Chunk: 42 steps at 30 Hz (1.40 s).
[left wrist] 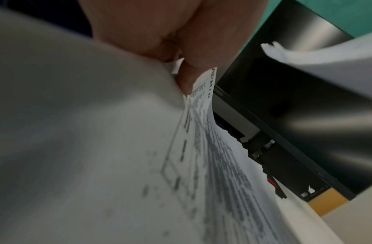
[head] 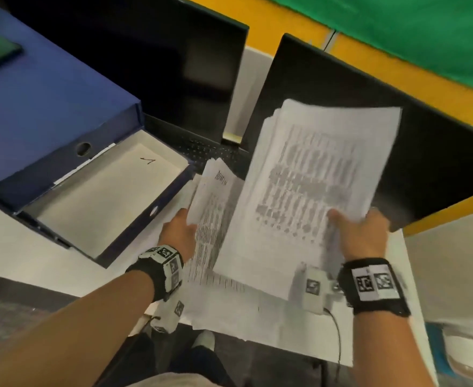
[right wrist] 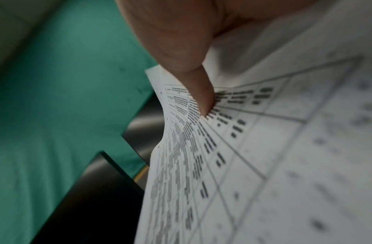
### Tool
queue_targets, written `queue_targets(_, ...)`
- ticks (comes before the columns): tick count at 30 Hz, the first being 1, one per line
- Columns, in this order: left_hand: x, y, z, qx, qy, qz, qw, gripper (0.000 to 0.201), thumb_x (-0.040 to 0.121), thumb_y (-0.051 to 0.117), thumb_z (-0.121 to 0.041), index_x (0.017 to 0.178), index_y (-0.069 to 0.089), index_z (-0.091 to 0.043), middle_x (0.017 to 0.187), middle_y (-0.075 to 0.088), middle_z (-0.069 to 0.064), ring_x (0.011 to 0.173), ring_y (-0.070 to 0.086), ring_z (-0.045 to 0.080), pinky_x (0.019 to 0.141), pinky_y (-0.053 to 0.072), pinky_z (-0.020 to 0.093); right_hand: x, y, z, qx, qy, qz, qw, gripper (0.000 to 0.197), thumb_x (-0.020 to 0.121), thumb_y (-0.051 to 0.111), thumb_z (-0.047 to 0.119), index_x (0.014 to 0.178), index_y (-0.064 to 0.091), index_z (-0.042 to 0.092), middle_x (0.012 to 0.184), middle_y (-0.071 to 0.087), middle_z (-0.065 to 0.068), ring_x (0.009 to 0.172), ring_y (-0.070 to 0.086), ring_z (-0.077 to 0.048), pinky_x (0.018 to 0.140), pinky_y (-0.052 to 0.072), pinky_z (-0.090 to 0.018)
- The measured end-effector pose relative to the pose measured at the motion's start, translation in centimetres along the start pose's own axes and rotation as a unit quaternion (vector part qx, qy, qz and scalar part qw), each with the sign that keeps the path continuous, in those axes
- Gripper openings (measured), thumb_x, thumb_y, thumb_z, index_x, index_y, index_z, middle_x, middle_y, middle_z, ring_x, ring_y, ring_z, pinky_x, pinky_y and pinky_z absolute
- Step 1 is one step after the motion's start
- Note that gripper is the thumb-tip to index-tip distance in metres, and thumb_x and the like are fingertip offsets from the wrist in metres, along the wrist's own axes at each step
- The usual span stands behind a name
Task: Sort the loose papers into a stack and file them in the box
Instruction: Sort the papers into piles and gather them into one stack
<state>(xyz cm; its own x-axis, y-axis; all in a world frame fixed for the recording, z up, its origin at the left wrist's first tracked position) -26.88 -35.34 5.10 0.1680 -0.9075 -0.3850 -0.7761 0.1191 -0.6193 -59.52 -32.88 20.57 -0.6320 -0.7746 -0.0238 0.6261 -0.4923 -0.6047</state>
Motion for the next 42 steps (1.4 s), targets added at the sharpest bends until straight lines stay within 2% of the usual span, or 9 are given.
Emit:
queue_targets(3,-0.6,0.7,0.4,-0.069,-0.041,0.059,0.995,0.042,0.103,0.042,-0.031,0.139,0.044,-0.008,0.14,0.051,0.013,0.126,0.05,0.032,0.108,0.038,0.037,0.2,6.3,-4.5,-0.017,0.063,0.093,0.993,0.047,0.083,0.075,0.009,0.126,0.058,0.006,0.118,0.067,-0.01,0.098,0.063,-0.026,0.083,0.049,-0.03)
queue_targets(6,-0.9,1.1,0.5,-0.101,-0.071,0.09,0.988,0.053,0.104,0.036,-0.039,0.145,0.038,-0.005,0.149,0.042,0.013,0.135,0.041,0.029,0.109,0.031,0.031,-1.1,12.2,-8.3,-0.09,0.103,0.165,0.977,0.055,0.09,0.063,0.002,0.14,0.045,0.012,0.135,0.058,-0.012,0.12,0.058,-0.029,0.097,0.044,-0.029)
queue_targets(10,-0.4,1.4,0.5,-0.022,-0.048,0.095,0.994,0.04,0.098,0.052,-0.027,0.135,0.043,-0.013,0.133,0.057,0.01,0.116,0.057,0.029,0.097,0.046,0.031,-3.8,17.2,-9.2,-0.153,0.052,0.217,0.963,0.05,0.1,0.046,0.005,0.149,0.037,0.009,0.147,0.047,-0.012,0.134,0.047,-0.028,0.11,0.033,-0.027)
queue_targets(13,-0.4,-0.2,-1.6,0.025,0.011,0.038,0.999,0.035,0.098,0.047,-0.012,0.133,0.044,-0.014,0.111,0.064,0.012,0.095,0.064,0.03,0.084,0.055,0.037,-4.3,17.4,-10.2,-0.19,0.047,0.173,0.965,0.05,0.1,0.048,0.016,0.148,0.037,0.006,0.149,0.043,-0.015,0.134,0.043,-0.032,0.112,0.033,-0.036)
queue_targets(18,-1.3,-4.3,-5.4,0.108,0.098,-0.054,0.988,0.042,0.095,0.052,-0.005,0.131,0.038,-0.021,0.095,0.062,0.012,0.08,0.054,0.025,0.068,0.046,0.038,-6.1,16.9,-13.3,-0.315,0.13,0.189,0.921,0.097,0.08,0.068,0.056,0.152,0.022,0.01,0.15,0.029,-0.01,0.134,0.032,-0.033,0.106,0.037,-0.051)
queue_targets(28,-1.8,-5.8,-6.3,0.111,0.11,-0.052,0.986,0.04,0.093,0.057,-0.008,0.127,0.04,-0.021,0.089,0.062,0.005,0.068,0.058,0.021,0.059,0.048,0.036,-5.8,18.7,-12.8,-0.345,0.179,0.206,0.898,0.114,0.066,0.08,0.06,0.149,0.023,0.006,0.144,0.032,-0.015,0.132,0.038,-0.035,0.107,0.039,-0.046)
queue_targets(33,-1.4,-6.0,-6.3,0.099,0.1,-0.041,0.989,0.047,0.094,0.056,-0.007,0.135,0.037,-0.022,0.087,0.058,0.004,0.072,0.057,0.022,0.069,0.055,0.042,-5.0,19.0,-12.8,-0.249,0.207,0.212,0.922,0.096,0.065,0.089,0.041,0.135,0.038,0.0,0.133,0.056,-0.016,0.118,0.059,-0.032,0.097,0.051,-0.041)
queue_targets(37,-1.4,-5.9,-5.8,0.087,0.084,-0.036,0.992,0.047,0.094,0.057,-0.008,0.135,0.037,-0.021,0.091,0.059,0.007,0.074,0.055,0.022,0.072,0.055,0.044,-4.7,17.4,-12.6,-0.173,0.213,0.192,0.942,0.085,0.08,0.079,0.036,0.146,0.036,0.003,0.146,0.046,-0.015,0.131,0.048,-0.032,0.106,0.043,-0.037)
queue_targets(42,-0.9,-4.2,-4.4,0.047,0.071,-0.044,0.995,0.042,0.096,0.053,-0.008,0.134,0.039,-0.016,0.081,0.053,0.001,0.074,0.056,0.022,0.063,0.049,0.036,-2.9,10.8,-9.0,-0.155,0.103,0.109,0.977,0.045,0.091,0.067,0.023,0.131,0.056,0.006,0.129,0.062,-0.014,0.116,0.06,-0.034,0.1,0.047,-0.037)
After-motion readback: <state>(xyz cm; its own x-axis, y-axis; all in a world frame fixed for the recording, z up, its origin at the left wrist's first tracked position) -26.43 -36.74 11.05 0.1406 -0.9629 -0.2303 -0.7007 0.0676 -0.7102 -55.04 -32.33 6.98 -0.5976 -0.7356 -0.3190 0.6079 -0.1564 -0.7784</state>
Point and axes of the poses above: each hand's wrist, its own x-axis towards the middle knuckle, its own y-axis out of the palm, z = x × y, the point moved 6 cm from there along x, towards the middle knuckle
